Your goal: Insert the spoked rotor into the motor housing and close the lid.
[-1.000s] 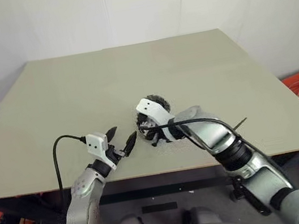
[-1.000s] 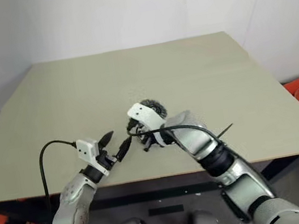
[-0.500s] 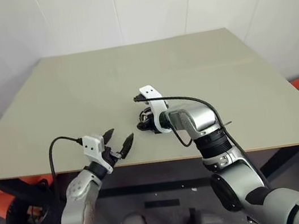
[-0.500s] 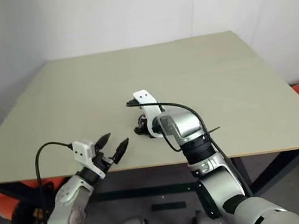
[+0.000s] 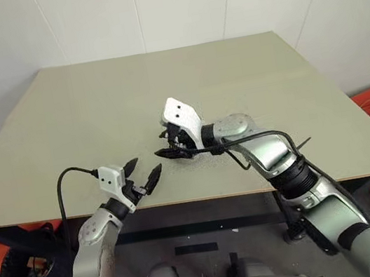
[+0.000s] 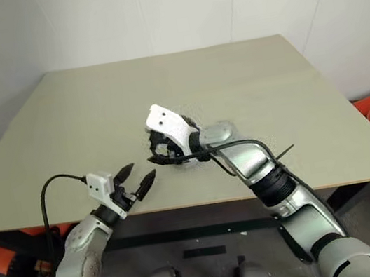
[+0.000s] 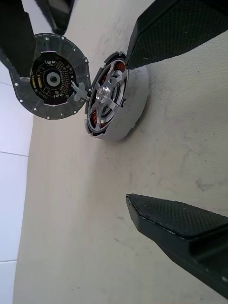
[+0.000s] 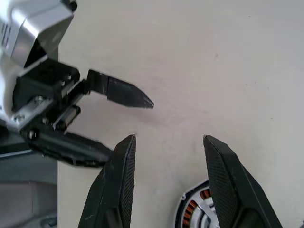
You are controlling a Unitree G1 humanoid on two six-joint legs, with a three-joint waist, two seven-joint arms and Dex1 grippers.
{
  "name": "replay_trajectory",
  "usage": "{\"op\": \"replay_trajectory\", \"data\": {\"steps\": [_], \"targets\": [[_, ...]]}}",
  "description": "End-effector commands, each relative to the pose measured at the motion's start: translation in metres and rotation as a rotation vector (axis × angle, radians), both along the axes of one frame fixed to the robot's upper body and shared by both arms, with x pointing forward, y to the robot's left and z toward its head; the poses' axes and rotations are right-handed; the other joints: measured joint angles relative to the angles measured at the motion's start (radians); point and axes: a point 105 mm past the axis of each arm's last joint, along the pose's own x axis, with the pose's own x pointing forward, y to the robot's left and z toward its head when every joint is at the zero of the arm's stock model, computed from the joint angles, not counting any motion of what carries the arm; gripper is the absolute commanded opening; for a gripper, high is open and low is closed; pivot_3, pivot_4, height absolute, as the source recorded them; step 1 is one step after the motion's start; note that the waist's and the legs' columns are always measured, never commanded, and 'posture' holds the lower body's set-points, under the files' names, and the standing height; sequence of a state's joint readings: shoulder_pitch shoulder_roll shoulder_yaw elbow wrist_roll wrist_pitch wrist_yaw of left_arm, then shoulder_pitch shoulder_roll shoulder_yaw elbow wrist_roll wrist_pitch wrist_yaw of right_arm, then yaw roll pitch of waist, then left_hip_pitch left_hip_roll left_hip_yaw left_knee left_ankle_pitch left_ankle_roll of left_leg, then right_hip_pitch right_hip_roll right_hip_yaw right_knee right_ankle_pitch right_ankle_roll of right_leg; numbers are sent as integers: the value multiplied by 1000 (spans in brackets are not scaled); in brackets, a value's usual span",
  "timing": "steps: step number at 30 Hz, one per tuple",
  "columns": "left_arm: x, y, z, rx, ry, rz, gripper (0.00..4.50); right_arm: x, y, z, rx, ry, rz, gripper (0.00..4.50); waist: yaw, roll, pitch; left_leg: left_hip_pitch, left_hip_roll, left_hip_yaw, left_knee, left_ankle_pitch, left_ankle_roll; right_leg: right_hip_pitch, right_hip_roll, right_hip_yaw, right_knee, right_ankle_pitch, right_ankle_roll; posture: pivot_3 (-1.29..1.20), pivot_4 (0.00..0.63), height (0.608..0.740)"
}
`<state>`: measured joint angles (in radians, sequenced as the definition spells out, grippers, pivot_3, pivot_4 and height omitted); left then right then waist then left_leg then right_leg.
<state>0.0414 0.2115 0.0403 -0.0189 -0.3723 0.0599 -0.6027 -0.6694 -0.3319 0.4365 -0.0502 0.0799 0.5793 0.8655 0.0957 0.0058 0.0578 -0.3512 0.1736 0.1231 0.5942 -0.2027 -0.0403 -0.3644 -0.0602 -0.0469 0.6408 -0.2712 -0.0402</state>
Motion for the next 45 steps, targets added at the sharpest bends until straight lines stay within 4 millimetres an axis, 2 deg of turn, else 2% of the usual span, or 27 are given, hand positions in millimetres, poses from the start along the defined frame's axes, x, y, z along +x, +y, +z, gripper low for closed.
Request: {"op": "replay_trajectory", "data": {"steps": [1, 8, 13, 26, 32, 36, 41, 44, 45], "targets": [[2, 1, 10, -2, -52, 0, 4500, 0, -6, 6, -38, -84, 75, 2527, -1, 0, 0, 0, 0, 0, 0, 0, 0, 0, 1, 0, 0, 0, -1, 0, 0, 740], [2, -1, 10, -2, -54, 0, 4500, 0, -25, -28, -223, -78, 128, 2527, -2, -1, 0, 1, 4, 1, 1, 0, 1, 1, 3, 0, 0, -2, -7, 0, 0, 740], [2, -1, 10, -1, -55, 6, 4500, -1, -29, -45, -283, -52, 144, 2527, -2, -1, 1, 1, 4, 1, 1, -1, 2, 1, 3, 0, 0, -1, -7, 0, 0, 740], [2, 4, 7, 0, -48, 11, 4500, 12, -42, -55, -332, -34, 101, 2527, -3, -2, 1, 2, 5, 2, 2, -1, 3, 2, 3, 0, 0, 0, -9, 0, 0, 740], [1, 3, 2, -2, -42, 10, 4500, 23, -47, -48, -319, -81, 57, 2527, -2, -2, 1, 2, 5, 2, 2, -2, 5, 2, 3, 0, 0, 0, -9, 0, 0, 740], [-1, -3, 1, -2, -42, 5, 4500, 26, -48, -46, -314, -91, 50, 2527, -3, -2, 1, 1, 5, 2, 2, -2, 5, 1, 3, 0, 0, 0, -9, 0, 0, 740], [-4, -20, 7, -5, -52, -2, 4500, 22, -48, -50, -324, -67, 64, 2527, -3, -2, 2, 1, 5, 3, 2, -3, 6, 1, 3, 0, 0, 0, -9, 0, 0, 740], [-6, -24, 14, -4, -59, 0, 4500, 21, -46, -51, -325, -61, 69, 1894, -3, -3, 2, 1, 6, 3, 2, -3, 6, 1, 3, 0, 0, 0, -9, 0, 0, 740], [-6, -24, 17, -4, -61, 2, 4500, 20, -45, -52, -324, -60, 70, 1537, -3, -3, 2, 1, 6, 3, 2, -3, 6, 1, 3, 0, 0, 0, -9, 0, 0, 740]]}}
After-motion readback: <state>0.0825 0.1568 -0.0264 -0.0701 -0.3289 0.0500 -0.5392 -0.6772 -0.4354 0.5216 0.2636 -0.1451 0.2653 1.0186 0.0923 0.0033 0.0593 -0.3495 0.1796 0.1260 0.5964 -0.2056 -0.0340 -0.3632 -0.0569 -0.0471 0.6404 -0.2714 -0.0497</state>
